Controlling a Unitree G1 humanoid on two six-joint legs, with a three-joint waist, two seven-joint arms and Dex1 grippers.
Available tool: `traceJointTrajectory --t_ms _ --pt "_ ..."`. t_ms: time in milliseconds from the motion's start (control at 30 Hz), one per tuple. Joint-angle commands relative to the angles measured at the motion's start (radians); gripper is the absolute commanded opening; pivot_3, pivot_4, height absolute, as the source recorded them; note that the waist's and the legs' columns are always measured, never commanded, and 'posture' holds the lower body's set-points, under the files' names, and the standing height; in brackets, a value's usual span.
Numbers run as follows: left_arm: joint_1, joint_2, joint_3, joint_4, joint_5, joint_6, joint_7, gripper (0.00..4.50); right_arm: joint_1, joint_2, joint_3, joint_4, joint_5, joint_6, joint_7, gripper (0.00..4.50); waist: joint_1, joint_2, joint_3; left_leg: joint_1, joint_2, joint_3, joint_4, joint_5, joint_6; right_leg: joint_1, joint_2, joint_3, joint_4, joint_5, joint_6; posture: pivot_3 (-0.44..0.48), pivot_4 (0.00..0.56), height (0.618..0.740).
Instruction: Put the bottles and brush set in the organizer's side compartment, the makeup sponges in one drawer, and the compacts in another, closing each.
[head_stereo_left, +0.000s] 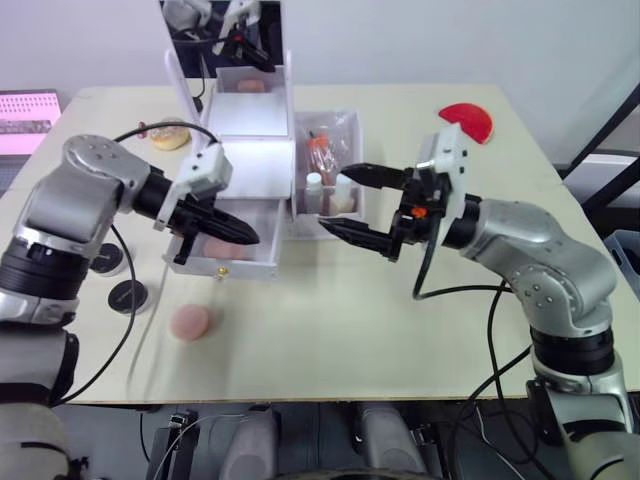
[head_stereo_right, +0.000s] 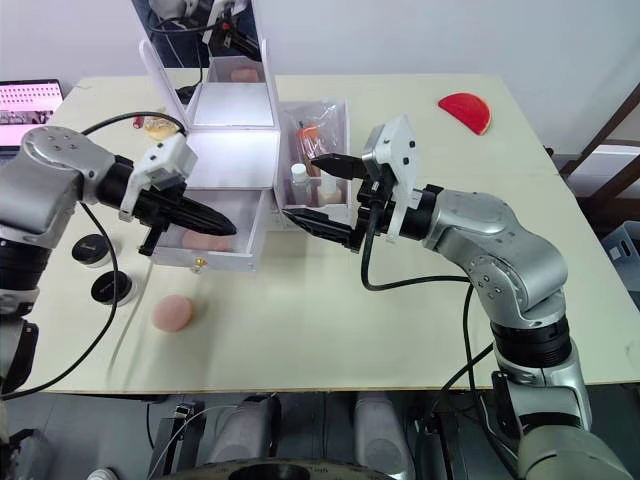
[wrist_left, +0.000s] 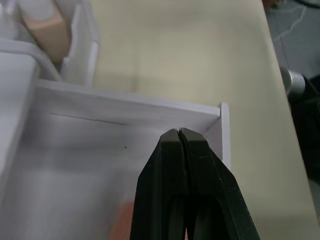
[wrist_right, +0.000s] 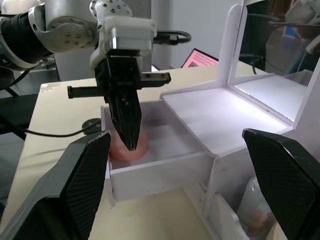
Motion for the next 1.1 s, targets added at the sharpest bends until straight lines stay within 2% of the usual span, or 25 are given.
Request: traceJointTrajectory --t_ms 33,333,600,800,967,1100 --pt "-0.038 0.007 -0.023 -0.003 0.020 -0.047 -0.014 0.03 -0.003 0.009 -0.019 -0.052 0.011 -0.006 -0.016 4.50 0.002 0.000 0.000 0.000 0.000 0.000 0.000 0.000 0.000 0.000 0.000 0.000 0.000 0.000 0.000 0.000 0.150 0.739" --pt "-0.027 0.058 -0.074 0.026 0.066 -0.161 -0.014 0.03 0.005 0.019 -0.017 -0.064 0.018 -0.006 -0.035 4.50 0.001 0.000 0.000 0.000 0.000 0.000 0.000 0.000 0.000 0.000 0.000 0.000 0.000 -0.001 -0.001 0.000 0.150 0.739" --pt "-0.017 0.094 -0.054 0.009 0.039 -0.149 -0.014 0.03 0.000 0.023 -0.010 -0.050 0.013 -0.016 -0.027 4.50 0.004 0.000 0.000 0.000 0.000 0.000 0.000 0.000 0.000 0.000 0.000 0.000 0.000 -0.001 -0.001 0.000 0.150 0.739" --pt "-0.034 0.051 0.034 -0.021 -0.011 -0.037 0.002 0.03 -0.007 0.031 -0.005 -0.035 0.004 -0.025 -0.017 4.50 0.004 0.000 0.000 -0.001 0.000 -0.001 0.001 0.000 0.000 0.000 0.000 0.000 0.000 -0.001 -0.001 0.000 0.150 0.739" --pt "-0.031 0.106 0.138 -0.033 -0.053 0.041 0.002 0.03 0.000 0.008 -0.038 -0.036 0.016 -0.017 -0.004 4.50 -0.004 0.000 0.000 0.000 0.000 -0.001 0.000 0.000 0.000 0.000 0.000 0.000 0.001 0.000 0.001 0.000 0.150 0.739" --pt "0.014 0.172 0.301 -0.053 -0.155 0.176 0.050 0.03 0.053 -0.072 -0.128 -0.041 0.051 0.005 0.026 4.50 -0.012 0.000 0.000 0.000 0.001 -0.001 0.000 0.000 0.000 0.000 0.001 0.000 0.000 0.000 0.002 0.000 0.150 0.739"
